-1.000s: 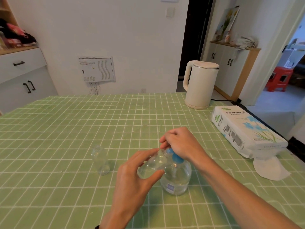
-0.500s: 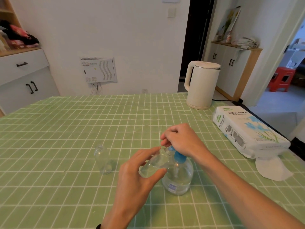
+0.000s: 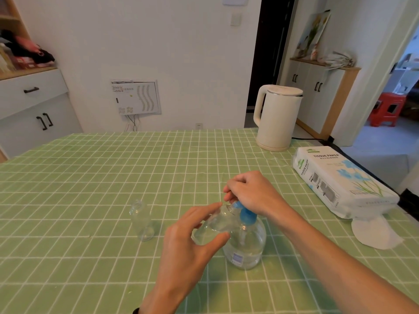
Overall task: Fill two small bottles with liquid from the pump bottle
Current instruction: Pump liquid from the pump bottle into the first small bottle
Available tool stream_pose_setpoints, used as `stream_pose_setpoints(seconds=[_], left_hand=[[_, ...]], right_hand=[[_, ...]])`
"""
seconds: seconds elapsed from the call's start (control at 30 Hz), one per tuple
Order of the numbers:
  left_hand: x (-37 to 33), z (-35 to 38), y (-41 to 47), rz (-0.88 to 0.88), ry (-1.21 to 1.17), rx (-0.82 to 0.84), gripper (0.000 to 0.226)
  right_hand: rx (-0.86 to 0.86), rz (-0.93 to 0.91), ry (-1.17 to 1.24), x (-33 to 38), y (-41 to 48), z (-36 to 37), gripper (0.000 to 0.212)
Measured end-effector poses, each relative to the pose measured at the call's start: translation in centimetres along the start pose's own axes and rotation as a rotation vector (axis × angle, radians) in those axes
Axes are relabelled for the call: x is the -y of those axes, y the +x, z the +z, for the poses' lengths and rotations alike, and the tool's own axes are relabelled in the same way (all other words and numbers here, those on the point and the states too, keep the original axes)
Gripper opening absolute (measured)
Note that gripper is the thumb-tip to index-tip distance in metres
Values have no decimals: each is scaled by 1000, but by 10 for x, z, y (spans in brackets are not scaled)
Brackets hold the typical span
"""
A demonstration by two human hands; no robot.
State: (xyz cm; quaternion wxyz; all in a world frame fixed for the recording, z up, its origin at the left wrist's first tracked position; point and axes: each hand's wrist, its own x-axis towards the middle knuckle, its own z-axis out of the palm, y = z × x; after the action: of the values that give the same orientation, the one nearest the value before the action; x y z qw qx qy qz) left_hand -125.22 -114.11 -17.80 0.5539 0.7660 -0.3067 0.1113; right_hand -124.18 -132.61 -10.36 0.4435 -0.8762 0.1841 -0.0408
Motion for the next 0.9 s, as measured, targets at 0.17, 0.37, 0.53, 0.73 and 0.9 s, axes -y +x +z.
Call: stream_pose_setpoints(seconds=[0.17,0.37,0.53,0.73,0.9], left_hand=[[0,0,0,5,10,1,52],[1,2,1,8,6,2,49],[0,0,-1,8,31,3,51],[-3,-2,-1,19,63,2,54],[1,-2,1,27,89,9,60]], right_hand=[[-4,-22,-5,0,2,3,26],[0,15,42,-9,5,3,27],[-15,9,44,-9,1,5,31],[-7,2,-94,3,-1,-1,33],[-42,-21,-118,5,-1,1,31]])
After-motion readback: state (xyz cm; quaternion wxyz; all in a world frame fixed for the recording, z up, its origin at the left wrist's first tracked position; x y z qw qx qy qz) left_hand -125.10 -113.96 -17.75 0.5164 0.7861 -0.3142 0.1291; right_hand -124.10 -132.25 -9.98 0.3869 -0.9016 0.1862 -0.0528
